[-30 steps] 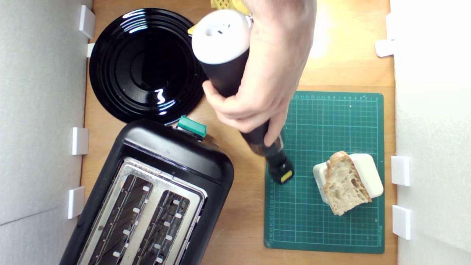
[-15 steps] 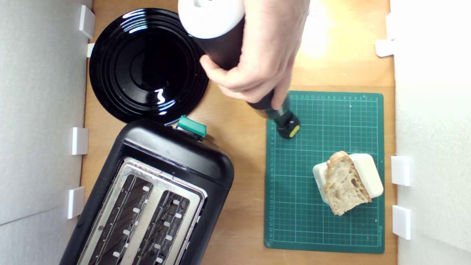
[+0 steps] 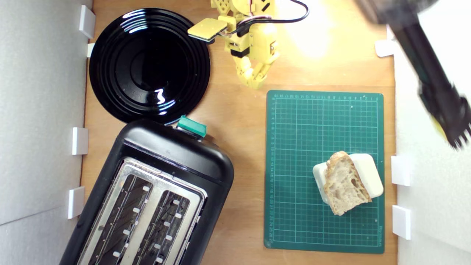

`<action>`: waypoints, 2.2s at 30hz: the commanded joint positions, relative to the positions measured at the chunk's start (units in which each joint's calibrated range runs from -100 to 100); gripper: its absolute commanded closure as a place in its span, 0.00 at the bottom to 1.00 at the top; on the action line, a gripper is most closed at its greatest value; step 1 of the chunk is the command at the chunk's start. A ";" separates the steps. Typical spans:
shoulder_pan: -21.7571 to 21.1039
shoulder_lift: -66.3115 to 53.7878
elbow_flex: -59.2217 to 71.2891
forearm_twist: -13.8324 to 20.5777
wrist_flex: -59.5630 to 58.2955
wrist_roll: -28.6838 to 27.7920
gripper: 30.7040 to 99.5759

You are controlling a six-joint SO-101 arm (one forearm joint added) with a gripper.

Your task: Pick bread and place in toaster

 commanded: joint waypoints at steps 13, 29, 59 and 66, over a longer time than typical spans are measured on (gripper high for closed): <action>0.22 -0.43 0.12 -0.19 -0.97 -0.08 0.82; 0.22 -0.43 0.12 -0.19 -0.97 -0.08 0.82; 0.05 -0.43 0.12 0.45 -0.97 -0.08 0.82; -1.32 -0.43 0.03 0.81 -0.97 0.29 0.82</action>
